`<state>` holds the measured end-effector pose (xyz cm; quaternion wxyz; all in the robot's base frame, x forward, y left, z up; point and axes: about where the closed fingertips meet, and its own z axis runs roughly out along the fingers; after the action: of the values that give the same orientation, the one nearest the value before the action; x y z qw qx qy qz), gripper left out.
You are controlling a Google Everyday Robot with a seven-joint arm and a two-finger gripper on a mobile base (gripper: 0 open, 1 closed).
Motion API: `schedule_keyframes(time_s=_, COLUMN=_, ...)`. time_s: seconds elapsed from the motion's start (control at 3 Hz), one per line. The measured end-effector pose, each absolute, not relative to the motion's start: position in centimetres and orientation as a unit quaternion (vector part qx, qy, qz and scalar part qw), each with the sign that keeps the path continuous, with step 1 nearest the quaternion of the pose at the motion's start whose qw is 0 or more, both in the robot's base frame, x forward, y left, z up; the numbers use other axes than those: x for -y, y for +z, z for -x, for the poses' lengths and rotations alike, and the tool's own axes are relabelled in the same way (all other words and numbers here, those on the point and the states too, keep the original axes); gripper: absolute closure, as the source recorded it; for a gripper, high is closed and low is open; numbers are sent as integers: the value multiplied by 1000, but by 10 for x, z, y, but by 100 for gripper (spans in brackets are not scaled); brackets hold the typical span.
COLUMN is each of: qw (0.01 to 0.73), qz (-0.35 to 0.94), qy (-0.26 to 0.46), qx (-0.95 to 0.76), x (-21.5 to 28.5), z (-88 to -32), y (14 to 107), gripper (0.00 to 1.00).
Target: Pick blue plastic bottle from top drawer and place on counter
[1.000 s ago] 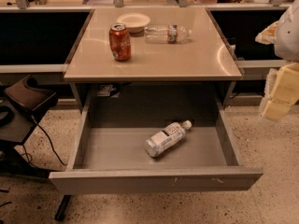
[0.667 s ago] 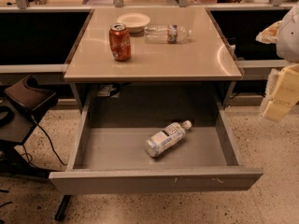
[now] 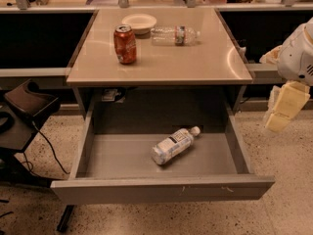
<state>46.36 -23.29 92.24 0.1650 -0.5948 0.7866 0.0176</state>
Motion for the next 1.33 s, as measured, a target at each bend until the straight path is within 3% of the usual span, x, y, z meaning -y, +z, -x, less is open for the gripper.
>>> schedule_keyframes(time_s=0.67, qw=193, qz=615, qy=60, qx=-762, x=202, z=-473, y=887, gripper=0)
schedule_keyframes(time_s=1.33, qw=288, qz=620, qy=159, qx=-713, x=76, z=-550, y=782, gripper=0)
